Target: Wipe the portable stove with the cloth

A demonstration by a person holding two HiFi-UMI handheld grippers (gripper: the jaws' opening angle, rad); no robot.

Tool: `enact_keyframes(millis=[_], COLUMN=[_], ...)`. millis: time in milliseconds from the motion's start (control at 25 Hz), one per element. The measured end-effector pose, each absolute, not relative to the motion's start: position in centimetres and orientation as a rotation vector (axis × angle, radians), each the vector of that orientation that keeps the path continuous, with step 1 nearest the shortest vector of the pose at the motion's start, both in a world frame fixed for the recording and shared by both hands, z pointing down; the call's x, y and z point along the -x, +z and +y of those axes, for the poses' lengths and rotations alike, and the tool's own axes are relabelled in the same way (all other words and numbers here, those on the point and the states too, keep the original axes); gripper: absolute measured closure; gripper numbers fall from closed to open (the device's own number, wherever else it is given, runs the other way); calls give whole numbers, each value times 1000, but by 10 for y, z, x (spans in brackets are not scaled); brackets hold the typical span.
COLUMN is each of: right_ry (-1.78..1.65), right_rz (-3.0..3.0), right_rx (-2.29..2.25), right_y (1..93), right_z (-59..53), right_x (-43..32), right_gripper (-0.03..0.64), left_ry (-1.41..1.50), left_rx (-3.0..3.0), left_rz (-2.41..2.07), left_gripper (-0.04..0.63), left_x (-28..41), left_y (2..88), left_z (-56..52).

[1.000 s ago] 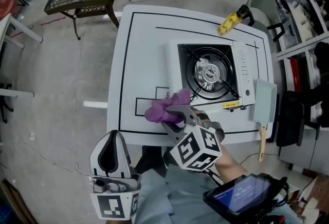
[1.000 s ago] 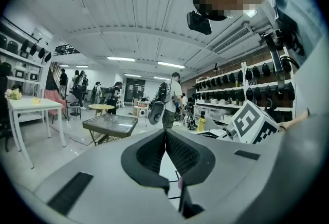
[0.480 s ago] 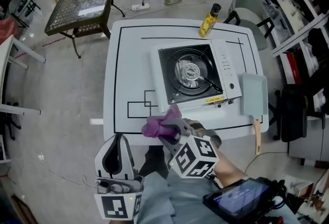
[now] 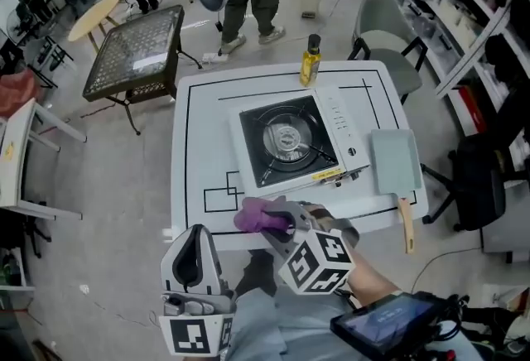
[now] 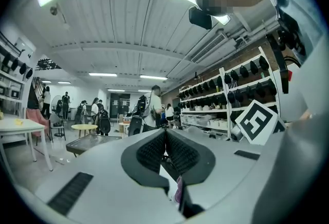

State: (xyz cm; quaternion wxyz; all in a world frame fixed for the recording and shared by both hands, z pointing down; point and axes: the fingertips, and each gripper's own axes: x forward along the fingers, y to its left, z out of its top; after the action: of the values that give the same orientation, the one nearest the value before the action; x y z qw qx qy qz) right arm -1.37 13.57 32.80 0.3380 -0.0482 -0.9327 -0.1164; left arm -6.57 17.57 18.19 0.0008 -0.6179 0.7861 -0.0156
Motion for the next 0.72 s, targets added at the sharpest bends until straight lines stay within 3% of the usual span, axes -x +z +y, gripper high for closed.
enact_keyframes(millis=[720], right_ry=[-231], right_rz=[-2334], right_rx=[92], right_y=[410], right_z=[86], right_x=[59], right_gripper=[511], left_ry=[-166], left_rx=[2060], left_rz=[2661], left_gripper=[577], left_x=[124], left_y=[272], left_z=[144])
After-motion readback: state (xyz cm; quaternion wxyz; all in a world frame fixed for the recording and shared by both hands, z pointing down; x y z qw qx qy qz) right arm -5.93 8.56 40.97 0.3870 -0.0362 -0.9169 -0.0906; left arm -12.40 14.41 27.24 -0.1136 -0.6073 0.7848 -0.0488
